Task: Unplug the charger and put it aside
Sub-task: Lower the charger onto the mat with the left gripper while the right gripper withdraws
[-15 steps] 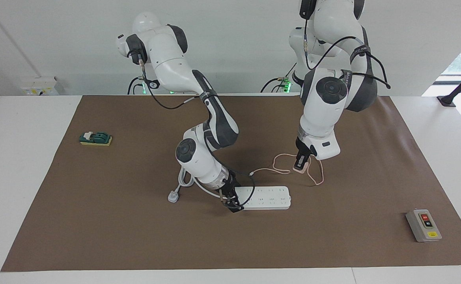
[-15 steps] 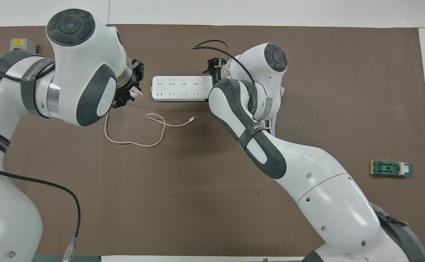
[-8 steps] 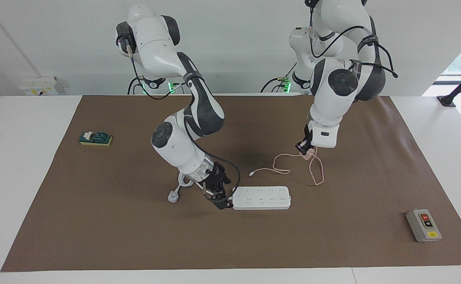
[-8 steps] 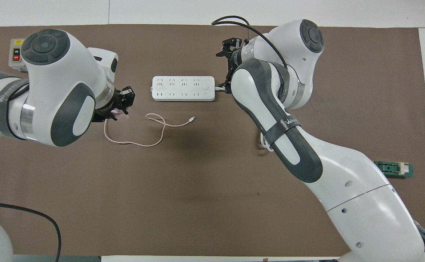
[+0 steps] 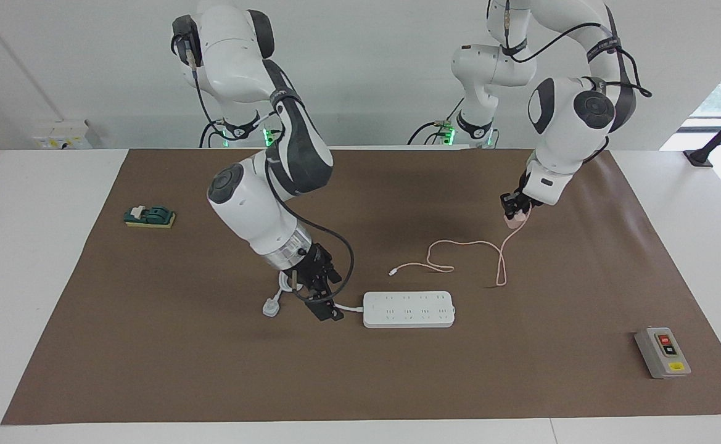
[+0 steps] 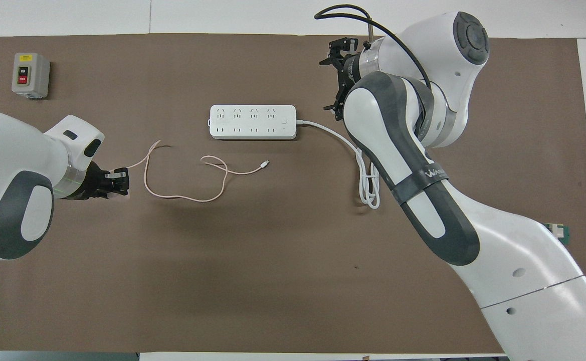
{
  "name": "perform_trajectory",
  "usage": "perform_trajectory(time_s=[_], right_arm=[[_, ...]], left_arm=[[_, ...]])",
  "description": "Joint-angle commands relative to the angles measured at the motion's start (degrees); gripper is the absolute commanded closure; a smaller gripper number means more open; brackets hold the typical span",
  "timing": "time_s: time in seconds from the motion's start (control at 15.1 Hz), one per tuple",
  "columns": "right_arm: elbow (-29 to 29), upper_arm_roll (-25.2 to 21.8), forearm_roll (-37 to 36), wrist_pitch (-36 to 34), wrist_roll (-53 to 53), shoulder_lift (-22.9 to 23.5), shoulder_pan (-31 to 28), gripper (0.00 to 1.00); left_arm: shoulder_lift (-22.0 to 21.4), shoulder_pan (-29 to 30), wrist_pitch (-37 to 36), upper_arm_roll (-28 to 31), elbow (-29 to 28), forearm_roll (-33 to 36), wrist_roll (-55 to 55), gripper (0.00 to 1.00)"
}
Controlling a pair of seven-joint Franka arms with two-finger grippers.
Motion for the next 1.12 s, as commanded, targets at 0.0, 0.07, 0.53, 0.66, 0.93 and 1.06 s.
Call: perform_trajectory(time_s=[0.0, 0.07, 0.53, 0.66, 0.93, 1.06], right_arm=[[-1.87, -0.46, -7.46, -5.36, -13.80, -4.49, -1.04, 0.00], [-1.70, -0.46, -9.58, -6.85, -16.97, -4.76, -2.26, 0.00], [3.14, -0.28, -16.72, -20.91, -45.35, -6.87, -8.50, 0.00], [3.14, -0.81, -18.03, -23.81, -51.34, -7.40, -8.95, 0.00], [2.78, -1.16, -20.76, -29.42, -57.95, -11.96, -9.83, 0.00], [2.78, -1.33, -21.64, -33.22, -61.63, -14.24, -10.62, 0.00]], left_arm=[[-5.80, 3.30, 8.17, -0.48, -11.16, -3.96, 8.15, 1.00], [-6.07, 3.48, 8.26, -0.48, -11.61, -5.02, 9.04, 1.00], [-5.63, 3.30, 16.44, -0.56, -16.97, -9.67, 10.53, 1.00], [-5.28, 4.18, 16.88, -0.48, -17.94, -14.40, 17.01, 1.00], [-3.61, 6.29, 20.04, -0.39, -19.87, -17.95, 24.25, 1.00], [-3.52, 6.30, 20.22, -0.39, -19.96, -17.95, 24.52, 0.87]])
